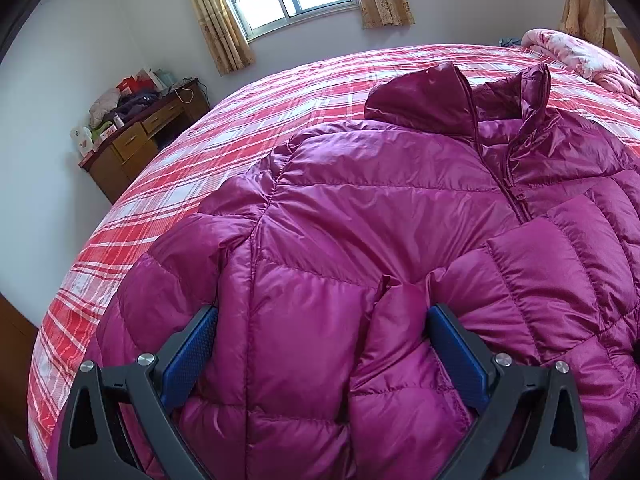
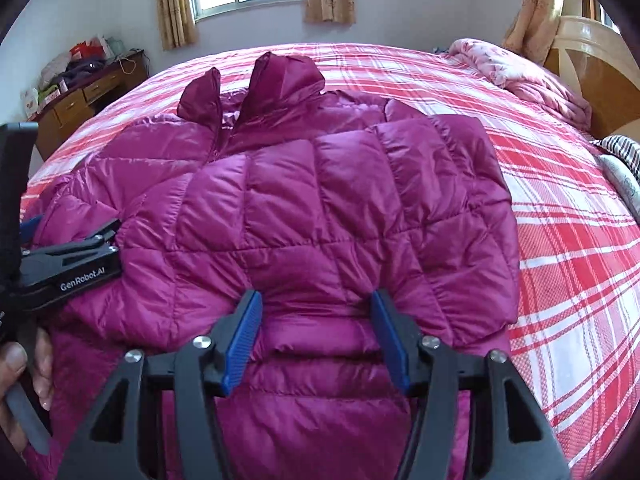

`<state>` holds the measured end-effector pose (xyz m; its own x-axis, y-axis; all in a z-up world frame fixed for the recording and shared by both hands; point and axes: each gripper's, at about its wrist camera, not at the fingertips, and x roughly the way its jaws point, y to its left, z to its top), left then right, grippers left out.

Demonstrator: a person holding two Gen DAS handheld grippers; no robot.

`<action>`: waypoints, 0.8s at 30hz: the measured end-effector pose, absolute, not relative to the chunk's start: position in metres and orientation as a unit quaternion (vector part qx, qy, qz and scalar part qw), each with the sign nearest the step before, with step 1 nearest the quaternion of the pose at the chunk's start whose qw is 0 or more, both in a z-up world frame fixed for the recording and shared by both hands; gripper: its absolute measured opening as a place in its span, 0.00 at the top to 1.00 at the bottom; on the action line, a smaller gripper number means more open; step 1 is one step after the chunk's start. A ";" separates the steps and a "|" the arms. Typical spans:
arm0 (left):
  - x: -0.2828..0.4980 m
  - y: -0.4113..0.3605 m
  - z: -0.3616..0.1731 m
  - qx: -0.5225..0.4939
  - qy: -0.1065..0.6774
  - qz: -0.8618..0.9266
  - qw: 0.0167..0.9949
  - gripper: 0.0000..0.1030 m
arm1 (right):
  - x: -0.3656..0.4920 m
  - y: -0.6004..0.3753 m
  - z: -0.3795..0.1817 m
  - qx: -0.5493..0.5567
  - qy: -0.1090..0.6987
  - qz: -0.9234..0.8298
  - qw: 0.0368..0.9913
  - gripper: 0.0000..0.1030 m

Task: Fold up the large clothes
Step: 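Open the right tool to release the sleeve onto the jacket body, then close the left tool on the other sleeve cuff of the jacket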

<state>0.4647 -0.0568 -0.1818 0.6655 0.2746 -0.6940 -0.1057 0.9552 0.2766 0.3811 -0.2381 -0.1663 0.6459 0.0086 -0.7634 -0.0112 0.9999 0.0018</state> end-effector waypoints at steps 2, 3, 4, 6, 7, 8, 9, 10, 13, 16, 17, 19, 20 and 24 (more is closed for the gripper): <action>0.464 -0.057 -0.181 0.106 0.395 0.105 0.906 0.01 | 0.380 -0.235 -0.167 -0.012 0.419 0.000 0.908 0.42; 0.464 -0.057 -0.181 0.106 0.395 0.105 0.906 0.01 | 0.378 -0.235 -0.168 -0.015 0.419 -0.002 0.908 0.42; 0.464 -0.057 -0.181 0.106 0.395 0.105 0.906 0.01 | 0.377 -0.234 -0.168 -0.017 0.418 -0.004 0.908 0.42; 0.464 -0.057 -0.181 0.107 0.396 0.105 0.906 0.01 | 0.376 -0.234 -0.168 -0.019 0.418 -0.005 0.908 0.42; 0.464 -0.057 -0.181 0.106 0.396 0.104 0.906 0.01 | 0.377 -0.235 -0.168 -0.021 0.418 -0.006 0.908 0.42; 0.464 -0.057 -0.182 0.105 0.396 0.104 0.906 0.01 | 0.376 -0.235 -0.168 -0.022 0.418 -0.007 0.908 0.42; 0.465 -0.056 -0.182 0.104 0.397 0.103 0.906 0.01 | 0.376 -0.234 -0.168 -0.024 0.417 -0.008 0.908 0.41; 0.465 -0.056 -0.182 0.103 0.398 0.101 0.906 0.01 | 0.375 -0.234 -0.168 -0.027 0.417 -0.010 0.909 0.41; 0.465 -0.054 -0.181 0.096 0.401 0.095 0.906 0.01 | 0.376 -0.231 -0.169 -0.032 0.415 -0.014 0.909 0.42; 0.466 -0.049 -0.179 0.080 0.409 0.085 0.905 0.01 | 0.376 -0.231 -0.169 -0.033 0.415 -0.016 0.909 0.41; 0.468 -0.046 -0.178 0.074 0.412 0.080 0.905 0.01 | 0.376 -0.231 -0.169 -0.033 0.415 -0.015 0.909 0.41; 0.466 -0.041 -0.172 0.075 0.416 0.068 0.904 0.01 | 0.375 -0.232 -0.169 -0.028 0.414 -0.013 0.910 0.41; 0.462 -0.036 -0.167 0.074 0.413 0.064 0.905 0.01 | 0.375 -0.233 -0.168 -0.024 0.414 -0.011 0.910 0.41; 0.435 -0.002 -0.137 0.069 0.376 0.072 0.921 0.01 | 0.375 -0.234 -0.168 -0.018 0.413 -0.009 0.911 0.41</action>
<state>0.4348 -0.0015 -0.1371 0.7070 0.1835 -0.6830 -0.0802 0.9803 0.1804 0.3753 -0.2341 -0.1676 0.6589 -0.0308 -0.7516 0.0009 0.9992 -0.0401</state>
